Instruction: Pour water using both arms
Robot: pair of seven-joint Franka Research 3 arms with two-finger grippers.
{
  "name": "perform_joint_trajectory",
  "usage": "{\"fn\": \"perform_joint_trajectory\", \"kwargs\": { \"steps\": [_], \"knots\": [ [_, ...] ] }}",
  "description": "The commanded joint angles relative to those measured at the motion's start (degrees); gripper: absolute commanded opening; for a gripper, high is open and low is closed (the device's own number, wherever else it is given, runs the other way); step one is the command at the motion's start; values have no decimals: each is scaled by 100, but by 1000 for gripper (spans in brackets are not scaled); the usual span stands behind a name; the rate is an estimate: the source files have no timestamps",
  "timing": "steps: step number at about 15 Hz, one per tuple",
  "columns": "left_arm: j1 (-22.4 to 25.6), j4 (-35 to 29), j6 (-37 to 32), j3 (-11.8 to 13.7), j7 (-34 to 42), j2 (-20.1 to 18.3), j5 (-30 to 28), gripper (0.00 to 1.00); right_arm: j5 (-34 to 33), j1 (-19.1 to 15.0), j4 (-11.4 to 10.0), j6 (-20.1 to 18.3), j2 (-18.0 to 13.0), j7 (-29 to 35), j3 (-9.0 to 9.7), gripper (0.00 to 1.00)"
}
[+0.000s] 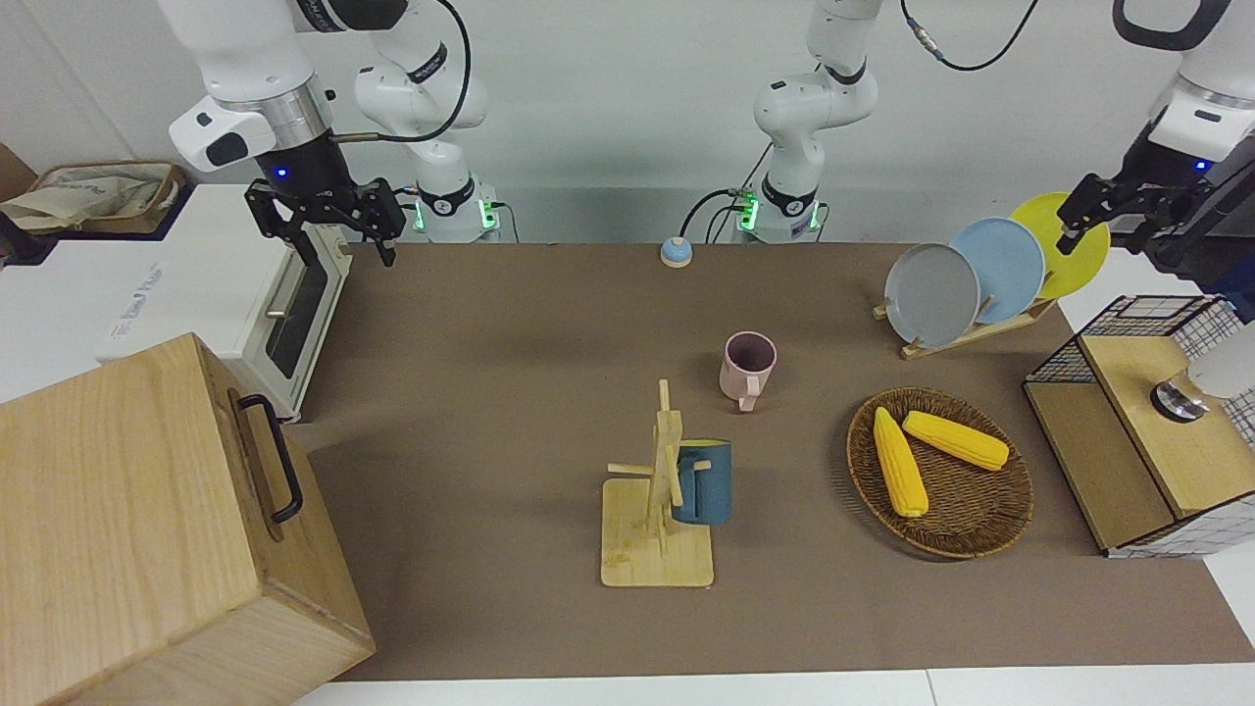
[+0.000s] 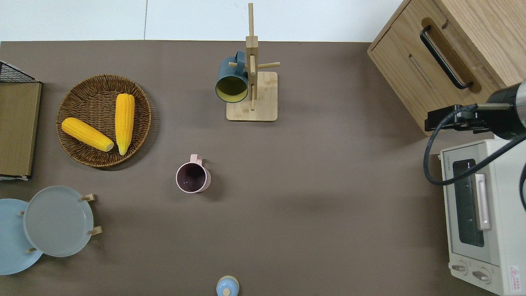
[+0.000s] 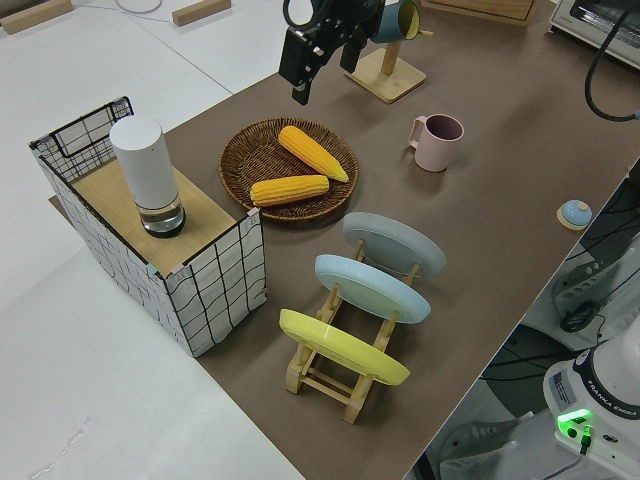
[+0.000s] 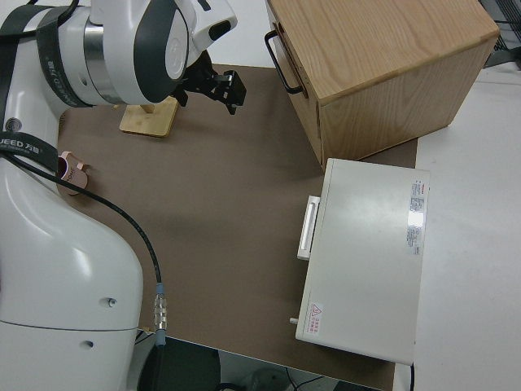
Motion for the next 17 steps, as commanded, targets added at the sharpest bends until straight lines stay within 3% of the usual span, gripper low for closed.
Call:
{"fn": "perform_joint_trajectory", "kwargs": {
  "steps": [1,5,10,17],
  "knots": [
    [-889,-73,-324,61,-530,-68,412,1000,53,-77,8,-32,-10,-120,38,994],
    [-1584,-99,-430,78,-565,-94,537,1000,53,-77,8,-32,-10,-120,38,994],
    [-2104,-152,-561,61,-609,-121,475,1000,62,-77,8,-32,-10,-120,38,994],
    [-2140,-134,-781,-19,-600,-121,282,1000,53,-77,8,-32,-10,-120,38,994]
  ]
}}
